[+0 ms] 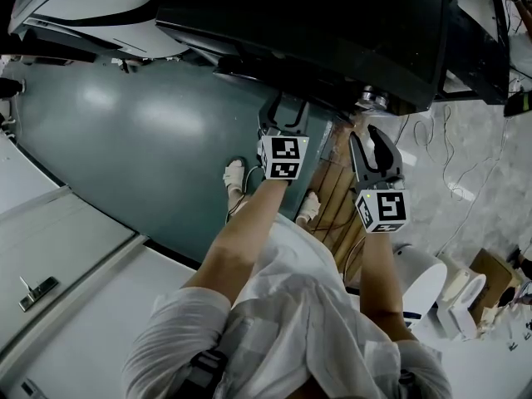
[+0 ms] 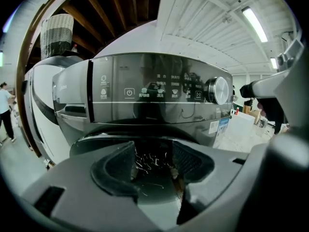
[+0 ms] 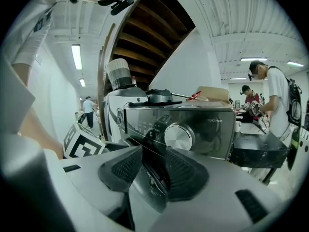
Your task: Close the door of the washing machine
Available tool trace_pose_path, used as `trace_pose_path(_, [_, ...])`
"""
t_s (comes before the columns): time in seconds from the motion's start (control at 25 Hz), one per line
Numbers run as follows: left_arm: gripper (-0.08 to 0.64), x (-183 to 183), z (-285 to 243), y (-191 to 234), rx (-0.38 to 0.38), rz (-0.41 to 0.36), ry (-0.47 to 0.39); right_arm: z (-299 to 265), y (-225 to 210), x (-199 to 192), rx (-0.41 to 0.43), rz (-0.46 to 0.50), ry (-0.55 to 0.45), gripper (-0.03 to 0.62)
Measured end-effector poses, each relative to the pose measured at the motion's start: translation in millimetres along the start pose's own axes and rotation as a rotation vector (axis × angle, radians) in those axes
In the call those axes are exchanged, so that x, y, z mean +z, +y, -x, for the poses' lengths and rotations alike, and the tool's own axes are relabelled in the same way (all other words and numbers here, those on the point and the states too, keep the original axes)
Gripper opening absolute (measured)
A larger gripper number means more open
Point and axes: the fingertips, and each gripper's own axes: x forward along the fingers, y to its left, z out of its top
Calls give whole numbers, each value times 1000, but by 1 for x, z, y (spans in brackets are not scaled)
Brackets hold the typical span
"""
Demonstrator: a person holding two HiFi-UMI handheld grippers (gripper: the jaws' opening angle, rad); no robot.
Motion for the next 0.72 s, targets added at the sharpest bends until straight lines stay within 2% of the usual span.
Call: trace_pose_path(0.72, [249,2,-7,-1,10,10,14,-3,-5,-5,12,3,13,173])
